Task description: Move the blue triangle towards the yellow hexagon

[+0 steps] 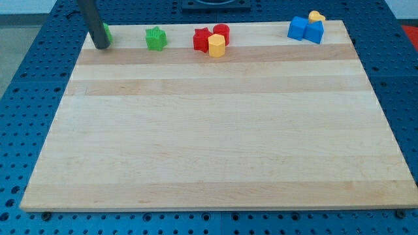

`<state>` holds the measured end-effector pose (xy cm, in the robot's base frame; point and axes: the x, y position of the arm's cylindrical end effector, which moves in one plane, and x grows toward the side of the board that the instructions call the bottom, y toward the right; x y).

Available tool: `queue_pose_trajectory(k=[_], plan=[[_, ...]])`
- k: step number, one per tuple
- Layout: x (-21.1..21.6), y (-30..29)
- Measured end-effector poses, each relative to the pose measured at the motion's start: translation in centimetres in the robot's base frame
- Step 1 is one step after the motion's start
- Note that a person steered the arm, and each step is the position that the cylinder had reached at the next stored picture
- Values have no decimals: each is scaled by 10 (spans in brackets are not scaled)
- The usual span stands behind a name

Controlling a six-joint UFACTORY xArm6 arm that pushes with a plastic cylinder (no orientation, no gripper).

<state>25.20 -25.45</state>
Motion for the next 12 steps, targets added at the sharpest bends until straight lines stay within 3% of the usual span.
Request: queue_pose_trajectory(k=[1,2,4,5,6,9,10,12], plan=[[-4,0],[36,22],[129,134],[138,186],[138,215],[109,393],[101,406],[84,489]])
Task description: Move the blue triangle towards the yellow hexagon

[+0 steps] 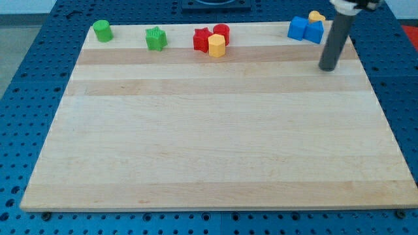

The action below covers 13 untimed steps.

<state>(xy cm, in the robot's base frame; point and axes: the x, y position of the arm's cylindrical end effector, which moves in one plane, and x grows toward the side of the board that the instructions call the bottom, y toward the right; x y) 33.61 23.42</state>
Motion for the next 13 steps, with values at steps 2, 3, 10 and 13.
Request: queue_pose_trajectory(k=[2,3,10,13], plan=[[-66,35],[-103,40],[-53,-45],[-35,-85]])
